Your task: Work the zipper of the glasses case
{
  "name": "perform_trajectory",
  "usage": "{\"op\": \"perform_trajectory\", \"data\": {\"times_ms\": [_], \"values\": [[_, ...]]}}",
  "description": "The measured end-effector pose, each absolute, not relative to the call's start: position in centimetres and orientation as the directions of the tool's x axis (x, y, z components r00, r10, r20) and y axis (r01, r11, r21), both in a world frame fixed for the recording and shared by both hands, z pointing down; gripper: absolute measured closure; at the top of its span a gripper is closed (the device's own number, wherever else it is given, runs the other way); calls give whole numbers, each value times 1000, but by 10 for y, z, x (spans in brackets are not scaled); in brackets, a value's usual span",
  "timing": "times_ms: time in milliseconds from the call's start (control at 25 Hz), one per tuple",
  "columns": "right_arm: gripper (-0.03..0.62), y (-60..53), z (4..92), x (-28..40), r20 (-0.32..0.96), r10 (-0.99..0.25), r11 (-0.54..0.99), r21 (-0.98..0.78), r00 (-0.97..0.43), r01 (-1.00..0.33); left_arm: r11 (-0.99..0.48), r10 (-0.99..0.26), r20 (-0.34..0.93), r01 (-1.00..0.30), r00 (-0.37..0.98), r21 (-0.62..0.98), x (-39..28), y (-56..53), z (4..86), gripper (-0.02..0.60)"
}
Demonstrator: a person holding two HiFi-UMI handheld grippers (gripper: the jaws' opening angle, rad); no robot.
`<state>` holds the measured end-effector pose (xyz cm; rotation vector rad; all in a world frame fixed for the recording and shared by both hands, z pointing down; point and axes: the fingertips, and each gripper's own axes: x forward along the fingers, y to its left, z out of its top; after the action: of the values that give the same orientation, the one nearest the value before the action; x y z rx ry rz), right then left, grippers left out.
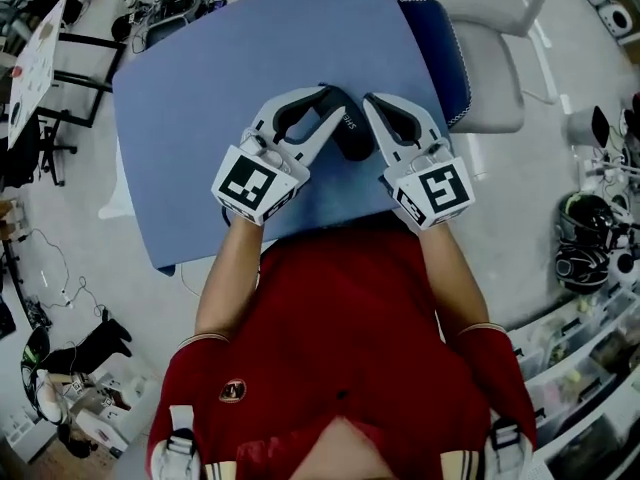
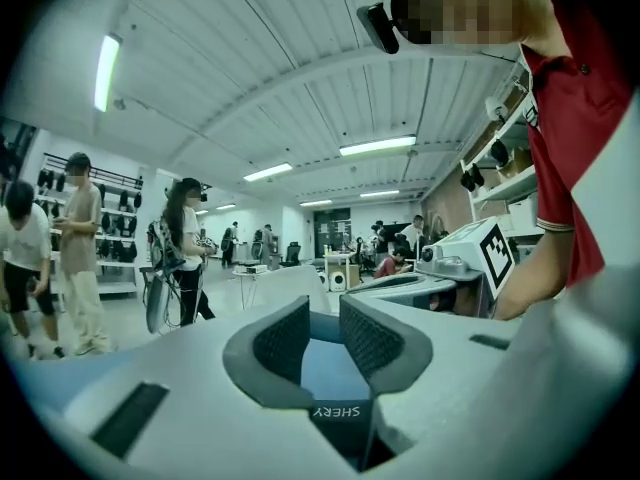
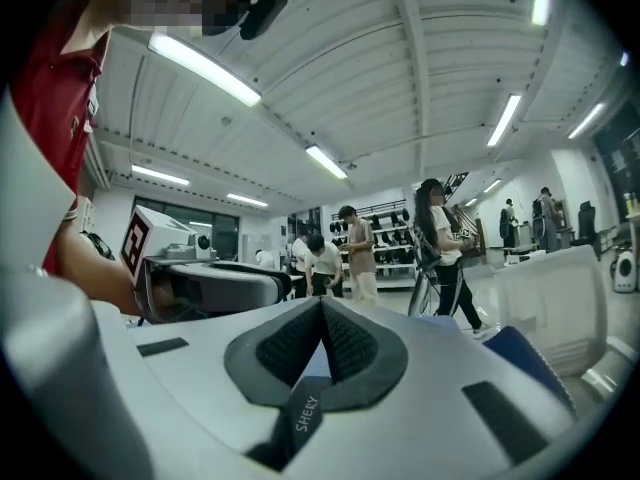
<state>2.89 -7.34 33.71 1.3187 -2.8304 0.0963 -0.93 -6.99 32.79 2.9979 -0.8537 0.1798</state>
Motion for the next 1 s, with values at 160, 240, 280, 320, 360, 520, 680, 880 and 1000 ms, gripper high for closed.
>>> {"op": "perform_trajectory", "data": {"times_ms": [160,240,280,320,360,520,680,880,1000], "values": [[594,-66,322,17,-22,-722,691,-53,-691,-721,-804,-593,84,-594,801,-13,-26,-65,324,528],[594,-61,317,14,-40,-704,710,-48,-709,-703,-775,-631,59,-632,773,-7,-34,-64,320,547],[594,-59,316,11,-46,-696,718,-46,-716,-695,-760,-649,48,-650,759,-2,-40,-63,318,556],[594,-57,315,8,-51,-689,725,-44,-723,-687,-745,-666,37,-667,745,2,-46,-63,317,564],[594,-55,314,4,-55,-682,731,-42,-729,-681,-731,-682,26,-682,731,7,-52,-63,316,569],[595,-50,313,-10,-54,-671,741,-33,-739,-670,-684,-730,-14,-729,684,25,-77,-60,310,574],[595,-45,317,-12,-47,-682,731,-27,-729,-682,-652,-758,-34,-757,651,43,-88,-55,312,574],[595,-42,319,-14,-37,-703,711,-21,-710,-703,-658,-753,-37,-751,657,57,-94,-52,313,574],[596,-39,322,-12,-23,-714,700,-26,-700,-714,-674,-738,-39,-736,673,60,-91,-50,313,574]]}}
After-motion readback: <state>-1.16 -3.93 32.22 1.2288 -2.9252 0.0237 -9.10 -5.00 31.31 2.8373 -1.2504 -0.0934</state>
